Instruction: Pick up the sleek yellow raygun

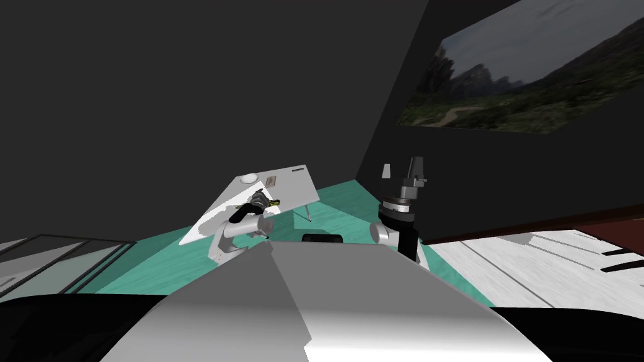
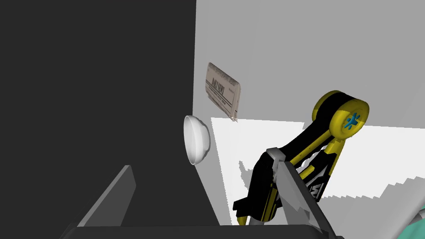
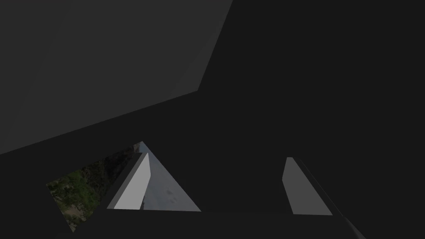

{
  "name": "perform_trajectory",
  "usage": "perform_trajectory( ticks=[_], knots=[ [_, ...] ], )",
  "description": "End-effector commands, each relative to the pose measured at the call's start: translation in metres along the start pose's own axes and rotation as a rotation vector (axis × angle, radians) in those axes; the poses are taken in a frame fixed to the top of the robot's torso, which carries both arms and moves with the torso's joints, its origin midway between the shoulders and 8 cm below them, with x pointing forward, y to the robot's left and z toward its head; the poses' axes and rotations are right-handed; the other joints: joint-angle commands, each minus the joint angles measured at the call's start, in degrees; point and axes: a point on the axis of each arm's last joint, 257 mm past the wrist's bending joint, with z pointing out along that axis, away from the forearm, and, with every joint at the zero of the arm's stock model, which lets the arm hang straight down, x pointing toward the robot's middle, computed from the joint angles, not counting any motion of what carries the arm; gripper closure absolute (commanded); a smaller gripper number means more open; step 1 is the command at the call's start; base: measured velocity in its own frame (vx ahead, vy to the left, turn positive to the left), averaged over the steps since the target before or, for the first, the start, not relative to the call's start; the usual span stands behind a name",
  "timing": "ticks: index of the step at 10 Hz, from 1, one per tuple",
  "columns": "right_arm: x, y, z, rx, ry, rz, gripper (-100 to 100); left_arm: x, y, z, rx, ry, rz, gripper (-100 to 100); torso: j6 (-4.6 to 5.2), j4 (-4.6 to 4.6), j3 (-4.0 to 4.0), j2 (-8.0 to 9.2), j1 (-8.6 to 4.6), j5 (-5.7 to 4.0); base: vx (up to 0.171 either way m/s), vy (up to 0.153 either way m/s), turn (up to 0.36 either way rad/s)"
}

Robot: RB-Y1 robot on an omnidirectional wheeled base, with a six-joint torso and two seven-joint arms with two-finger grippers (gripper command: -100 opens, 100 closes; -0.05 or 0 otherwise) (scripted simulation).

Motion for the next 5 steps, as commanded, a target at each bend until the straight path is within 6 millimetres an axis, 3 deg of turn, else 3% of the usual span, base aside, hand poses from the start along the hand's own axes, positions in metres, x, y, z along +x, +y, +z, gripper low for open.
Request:
perform_trajectory(
  ticks=[1,5],
  knots=[
    [0.0,0.0,0.0,0.0,0.0,0.0,0,-0.006,0.002,-0.003,-0.026,-0.018,-0.017,-100,0.0,0.0,0.0,0.0,0.0,0.0,-0.009,0.077,-0.165],
    [0.0,0.0,0.0,0.0,0.0,0.0,0,-0.016,0.014,-0.008,-0.089,-0.05,-0.038,-100,0.0,0.01,0.01,0.02,0.17,0.04,-0.006,0.084,-0.114]
  ],
)
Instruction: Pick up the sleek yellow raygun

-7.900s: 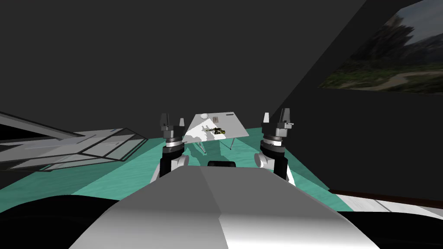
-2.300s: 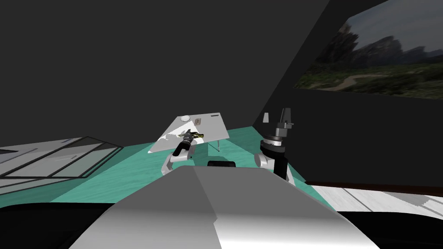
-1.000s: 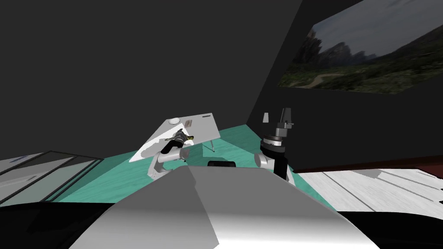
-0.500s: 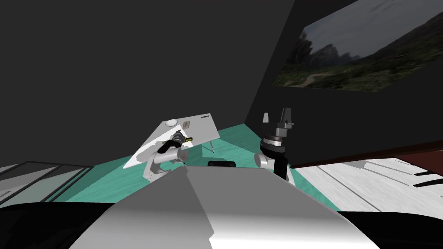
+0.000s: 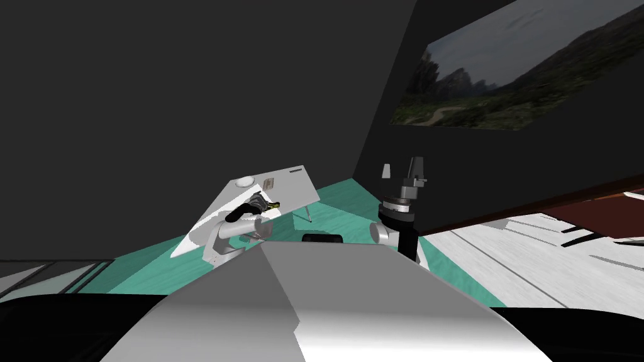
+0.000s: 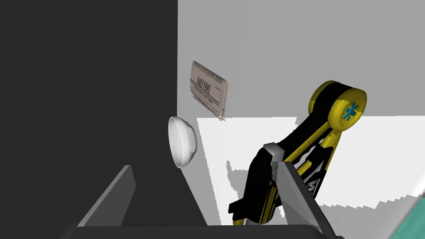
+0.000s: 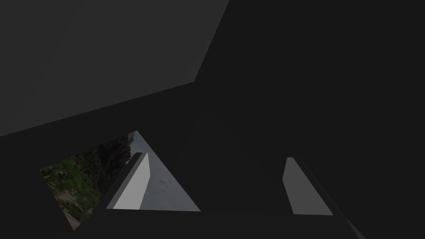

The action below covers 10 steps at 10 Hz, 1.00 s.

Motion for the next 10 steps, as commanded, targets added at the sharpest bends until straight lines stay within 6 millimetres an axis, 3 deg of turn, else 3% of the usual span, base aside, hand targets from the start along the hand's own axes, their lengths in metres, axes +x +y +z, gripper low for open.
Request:
perform_trajectory(
  ticks=[1,10],
  knots=[
    [0.0,0.0,0.0,0.0,0.0,0.0,0,-0.005,0.008,-0.002,-0.035,-0.018,-0.012,-100,0.0,0.0,0.0,0.0,0.0,0.0,-0.004,0.096,-0.121],
    [0.0,0.0,0.0,0.0,0.0,0.0,0,-0.031,0.042,-0.015,-0.192,-0.102,-0.058,-100,0.01,0.01,0.02,0.03,0.12,0.03,-0.023,0.107,-0.12]
  ],
)
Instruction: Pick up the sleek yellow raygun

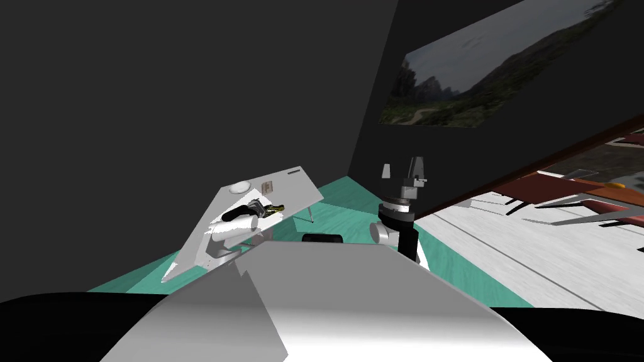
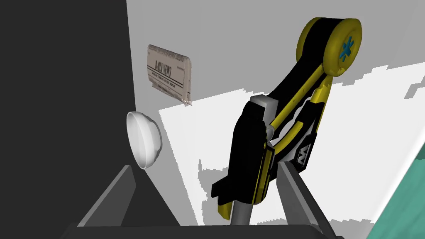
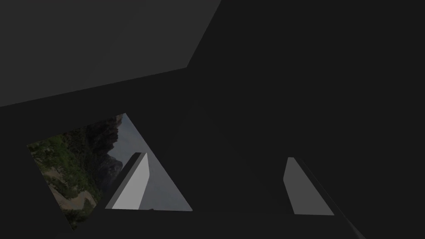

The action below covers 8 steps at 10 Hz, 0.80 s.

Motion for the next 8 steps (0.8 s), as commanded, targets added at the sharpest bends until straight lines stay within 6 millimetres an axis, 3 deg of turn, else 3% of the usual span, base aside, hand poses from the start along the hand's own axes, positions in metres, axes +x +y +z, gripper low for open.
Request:
perform_trajectory(
  ticks=[1,6,7,8],
  knots=[
    [0.0,0.0,0.0,0.0,0.0,0.0,0,-0.006,0.007,-0.001,-0.03,-0.017,-0.006,-100,0.0,0.0,0.0,0.0,0.0,0.0,-0.009,0.067,-0.07],
    [0.0,0.0,0.0,0.0,0.0,0.0,0,-0.029,0.038,-0.005,-0.144,-0.081,-0.024,-100,0.0,0.0,0.01,0.01,-0.04,-0.01,-0.019,0.093,-0.103],
    [0.0,0.0,0.0,0.0,0.0,0.0,0,-0.023,0.031,-0.008,-0.121,-0.07,-0.021,-100,0.0,0.0,-0.01,-0.01,-0.09,-0.02,-0.004,0.037,-0.019],
    [0.0,0.0,0.0,0.0,0.0,0.0,0,-0.024,0.033,-0.009,-0.128,-0.073,-0.022,0,0.0,-0.01,-0.03,-0.05,-0.24,-0.05,-0.001,0.007,0.002]
  ],
)
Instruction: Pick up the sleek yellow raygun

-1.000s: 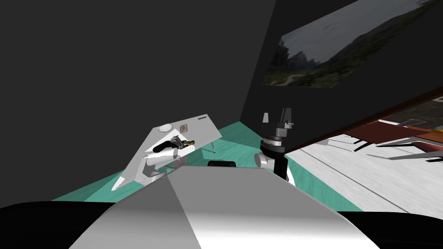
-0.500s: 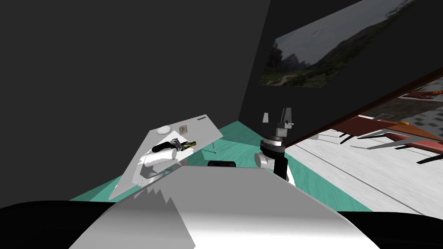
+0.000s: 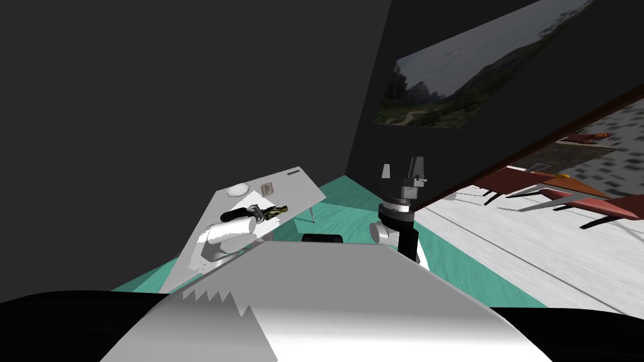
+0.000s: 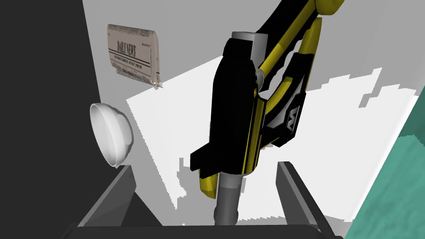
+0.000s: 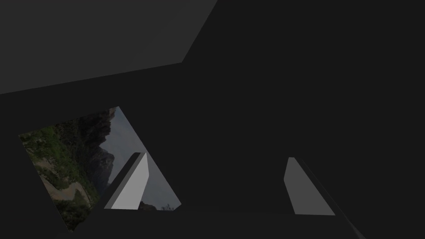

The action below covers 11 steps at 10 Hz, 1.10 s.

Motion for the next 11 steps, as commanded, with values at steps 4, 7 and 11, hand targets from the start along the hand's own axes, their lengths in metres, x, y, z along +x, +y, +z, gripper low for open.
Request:
perform_trajectory(
  ticks=[4,7,11],
  knots=[
    [0.0,0.0,0.0,0.0,0.0,0.0,0,0.001,0.004,0.018,0.001,0.003,0.005,-100,0.0,-0.03,-0.08,-0.13,-0.02,0.0,0.024,0.011,0.011],
    [0.0,0.0,0.0,0.0,0.0,0.0,0,0.0,0.006,0.016,-0.004,0.001,0.004,100,0.01,0.04,-0.01,-0.06,-0.05,-0.08,0.003,0.002,0.0],
    [0.0,0.0,0.0,0.0,0.0,0.0,0,0.0,0.005,0.016,-0.003,0.002,0.004,0,0.0,0.03,0.02,0.01,-0.12,-0.08,0.0,0.0,0.0]
  ],
)
